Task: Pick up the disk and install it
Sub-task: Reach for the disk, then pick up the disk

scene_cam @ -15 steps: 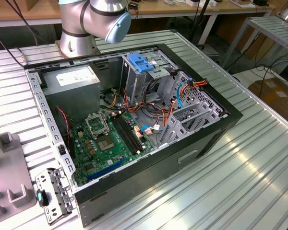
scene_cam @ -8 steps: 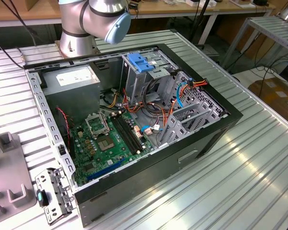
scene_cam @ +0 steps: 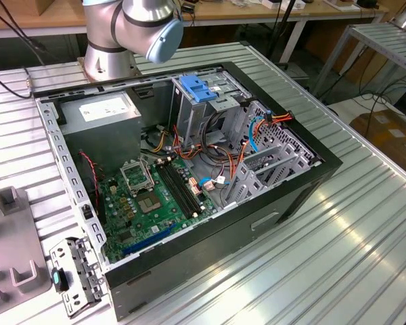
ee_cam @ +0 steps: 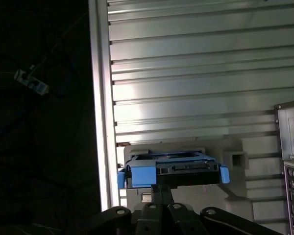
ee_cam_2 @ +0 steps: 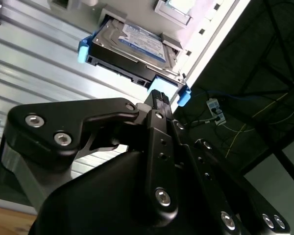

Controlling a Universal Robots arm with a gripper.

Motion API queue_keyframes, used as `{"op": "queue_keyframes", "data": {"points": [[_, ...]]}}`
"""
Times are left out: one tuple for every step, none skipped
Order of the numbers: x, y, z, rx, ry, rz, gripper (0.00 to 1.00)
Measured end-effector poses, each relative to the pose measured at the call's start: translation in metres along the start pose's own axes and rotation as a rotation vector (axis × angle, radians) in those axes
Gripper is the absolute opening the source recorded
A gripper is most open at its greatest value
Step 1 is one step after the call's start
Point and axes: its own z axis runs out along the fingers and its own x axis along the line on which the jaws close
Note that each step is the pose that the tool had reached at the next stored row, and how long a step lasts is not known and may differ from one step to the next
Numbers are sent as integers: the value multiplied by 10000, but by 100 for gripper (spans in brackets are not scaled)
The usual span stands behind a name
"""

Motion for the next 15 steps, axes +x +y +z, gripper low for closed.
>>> {"op": "queue_keyframes", "data": {"points": [[12, -1, 2, 1, 16, 1, 11], [15, -2, 3, 2, 23, 1, 11], [15, -2, 3, 2, 24, 0, 11], [16, -2, 4, 3, 37, 2, 11], [16, -1, 4, 4, 46, 3, 11], [16, -1, 4, 4, 47, 3, 11], [15, -2, 4, 4, 47, 2, 11], [16, -2, 4, 4, 48, 2, 11], [16, -2, 4, 4, 48, 3, 11], [16, -2, 4, 4, 49, 3, 11], [16, -1, 4, 4, 49, 3, 11], [15, -2, 4, 4, 49, 3, 11], [16, -2, 4, 4, 50, 3, 11], [16, -2, 4, 4, 50, 3, 11], [15, -2, 4, 4, 50, 3, 11]]}}
